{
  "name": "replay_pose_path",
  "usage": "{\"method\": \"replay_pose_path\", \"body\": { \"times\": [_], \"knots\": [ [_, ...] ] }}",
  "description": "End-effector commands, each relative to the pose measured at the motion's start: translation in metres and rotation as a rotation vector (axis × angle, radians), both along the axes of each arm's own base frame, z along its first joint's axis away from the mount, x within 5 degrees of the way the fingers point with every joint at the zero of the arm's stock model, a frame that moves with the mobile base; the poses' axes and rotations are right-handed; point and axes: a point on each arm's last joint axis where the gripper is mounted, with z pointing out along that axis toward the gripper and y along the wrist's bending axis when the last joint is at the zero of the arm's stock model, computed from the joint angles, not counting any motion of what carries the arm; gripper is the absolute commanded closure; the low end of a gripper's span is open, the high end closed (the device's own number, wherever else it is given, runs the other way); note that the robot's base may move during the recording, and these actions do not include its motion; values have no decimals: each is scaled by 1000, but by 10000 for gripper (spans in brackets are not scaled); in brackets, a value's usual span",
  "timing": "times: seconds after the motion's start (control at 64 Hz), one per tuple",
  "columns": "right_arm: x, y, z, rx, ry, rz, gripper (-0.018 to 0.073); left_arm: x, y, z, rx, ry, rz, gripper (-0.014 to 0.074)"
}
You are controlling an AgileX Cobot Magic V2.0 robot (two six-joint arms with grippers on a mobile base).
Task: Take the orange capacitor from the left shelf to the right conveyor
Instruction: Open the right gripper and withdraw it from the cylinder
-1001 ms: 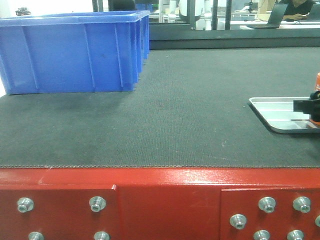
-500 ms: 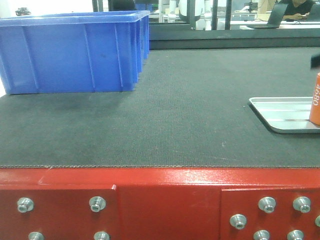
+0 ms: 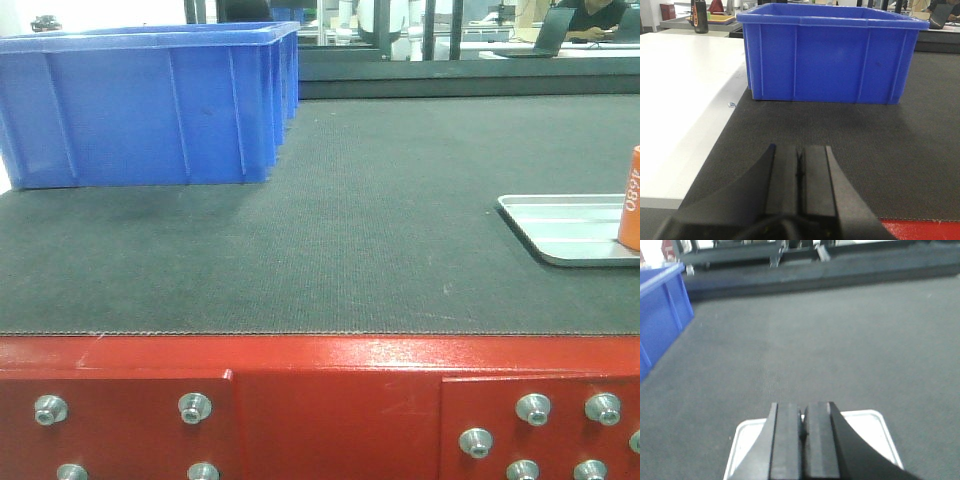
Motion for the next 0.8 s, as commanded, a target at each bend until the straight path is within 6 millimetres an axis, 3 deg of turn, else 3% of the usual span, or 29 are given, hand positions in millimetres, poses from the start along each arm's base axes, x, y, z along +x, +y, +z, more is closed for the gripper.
{"method": "replay_pose_path", "body": {
  "times": [0.0, 0.579, 0.782],
  "knots": [
    [-10, 3, 19, -11, -114, 22, 505, -2, 1, 10, -13, -105, 8, 723],
    [-18, 5, 26, -39, -186, 42, 505, -2, 1, 10, -13, -105, 8, 723],
    [-32, 3, 28, -89, -193, 5, 505, -2, 1, 10, -13, -105, 8, 723]
  ]
}}
